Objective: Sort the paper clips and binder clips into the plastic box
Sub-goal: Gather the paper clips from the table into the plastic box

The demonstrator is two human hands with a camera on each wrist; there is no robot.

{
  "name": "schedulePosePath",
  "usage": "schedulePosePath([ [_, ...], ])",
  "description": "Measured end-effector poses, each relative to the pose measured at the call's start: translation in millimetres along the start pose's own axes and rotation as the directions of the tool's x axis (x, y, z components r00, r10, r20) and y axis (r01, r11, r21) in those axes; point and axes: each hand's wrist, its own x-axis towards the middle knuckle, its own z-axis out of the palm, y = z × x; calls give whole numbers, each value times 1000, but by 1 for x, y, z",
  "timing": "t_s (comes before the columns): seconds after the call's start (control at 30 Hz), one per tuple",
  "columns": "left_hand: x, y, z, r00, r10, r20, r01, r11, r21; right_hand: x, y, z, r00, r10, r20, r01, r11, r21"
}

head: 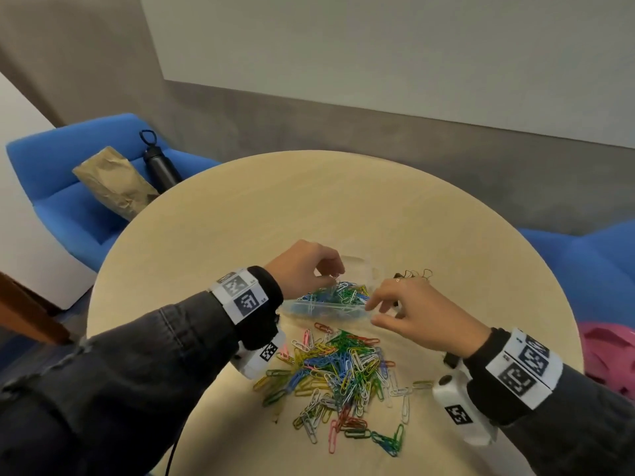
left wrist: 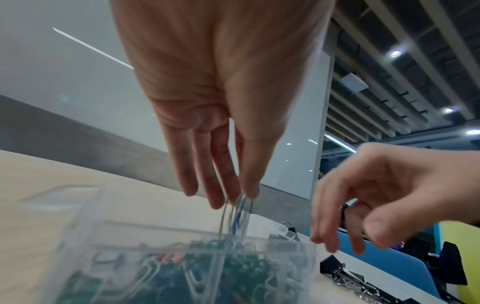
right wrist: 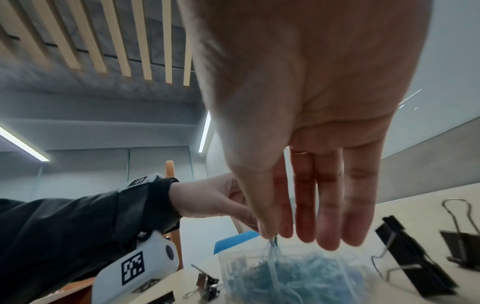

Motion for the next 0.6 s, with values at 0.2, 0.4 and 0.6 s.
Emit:
schedulePosePath([
  [0.2, -18, -11, 1, 998, -7, 56, 1, 996, 91, -20, 8, 5, 999, -40, -32, 39, 998, -45],
  [0.4, -43, -14, -2, 990, 20, 137, -42, 986, 162, -36, 8, -1, 965, 116, 234, -71, 979, -189],
  [0.6, -64, -2, -4, 992, 51, 114, -62, 994, 90, -44, 4, 8, 849, 282, 446, -179, 949, -259],
])
